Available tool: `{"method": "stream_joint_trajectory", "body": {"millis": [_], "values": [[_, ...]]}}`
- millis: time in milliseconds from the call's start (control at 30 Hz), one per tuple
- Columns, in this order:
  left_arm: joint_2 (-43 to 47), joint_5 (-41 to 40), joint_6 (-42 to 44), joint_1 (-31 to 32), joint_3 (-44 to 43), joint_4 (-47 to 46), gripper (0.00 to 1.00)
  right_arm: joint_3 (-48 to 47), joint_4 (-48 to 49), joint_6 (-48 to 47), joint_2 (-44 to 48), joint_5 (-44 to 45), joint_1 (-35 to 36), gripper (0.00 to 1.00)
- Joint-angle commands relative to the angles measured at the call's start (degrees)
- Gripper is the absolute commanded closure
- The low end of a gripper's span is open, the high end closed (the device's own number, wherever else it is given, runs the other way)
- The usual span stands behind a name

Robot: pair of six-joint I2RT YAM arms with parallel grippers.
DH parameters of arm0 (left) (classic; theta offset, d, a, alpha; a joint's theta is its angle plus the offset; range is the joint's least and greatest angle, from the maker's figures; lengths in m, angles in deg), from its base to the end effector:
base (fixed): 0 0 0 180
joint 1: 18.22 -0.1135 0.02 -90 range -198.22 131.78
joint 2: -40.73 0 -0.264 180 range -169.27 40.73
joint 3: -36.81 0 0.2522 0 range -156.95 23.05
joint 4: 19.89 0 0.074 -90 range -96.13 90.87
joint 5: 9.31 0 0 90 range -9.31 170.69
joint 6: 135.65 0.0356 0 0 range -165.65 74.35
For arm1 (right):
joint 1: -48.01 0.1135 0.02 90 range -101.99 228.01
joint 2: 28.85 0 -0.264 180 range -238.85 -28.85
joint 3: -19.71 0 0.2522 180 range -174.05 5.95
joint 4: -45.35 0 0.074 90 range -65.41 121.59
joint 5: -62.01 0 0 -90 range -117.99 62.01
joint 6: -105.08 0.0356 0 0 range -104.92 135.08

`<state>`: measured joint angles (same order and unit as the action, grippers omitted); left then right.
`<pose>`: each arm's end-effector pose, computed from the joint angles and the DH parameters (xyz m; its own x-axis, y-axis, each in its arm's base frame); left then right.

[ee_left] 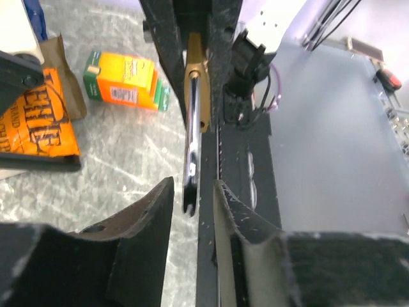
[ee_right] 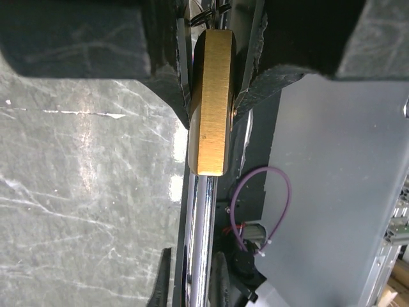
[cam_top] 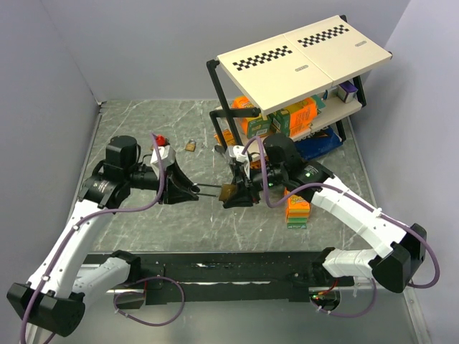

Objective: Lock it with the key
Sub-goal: Lock the lock.

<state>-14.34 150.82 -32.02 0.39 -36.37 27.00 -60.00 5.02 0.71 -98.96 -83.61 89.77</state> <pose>0.1637 -0.0905 0.3669 -0.2338 0.1632 -0.9585 0.9721 0.0212 -0.2335 0.1742 0.1949 0.3557 -0.1446 -0.3170 -0.9374 -0.9715 -0.1341 0.1952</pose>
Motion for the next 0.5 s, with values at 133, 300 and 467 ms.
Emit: {"method": "stream_joint_trajectory", "body": {"millis": [133, 300, 467], "values": [[1.3, 2.9, -10.2, -0.4, 1.5, -11.5, 0.71, 0.4, 9.7, 5.8, 3.7, -2.7, 0.1, 1.0], [1.5, 2.5, -12.9, -0.4, 2.5, -15.0, 0.67, 0.7, 12.1, 7.9, 3.9, -2.7, 0.0, 1.0], [1.1, 2.6, -13.0, -0.4, 3.0, -15.8, 0.67, 0.2, 12.3, 7.8, 3.4, -2.9, 0.2, 1.0]]}}
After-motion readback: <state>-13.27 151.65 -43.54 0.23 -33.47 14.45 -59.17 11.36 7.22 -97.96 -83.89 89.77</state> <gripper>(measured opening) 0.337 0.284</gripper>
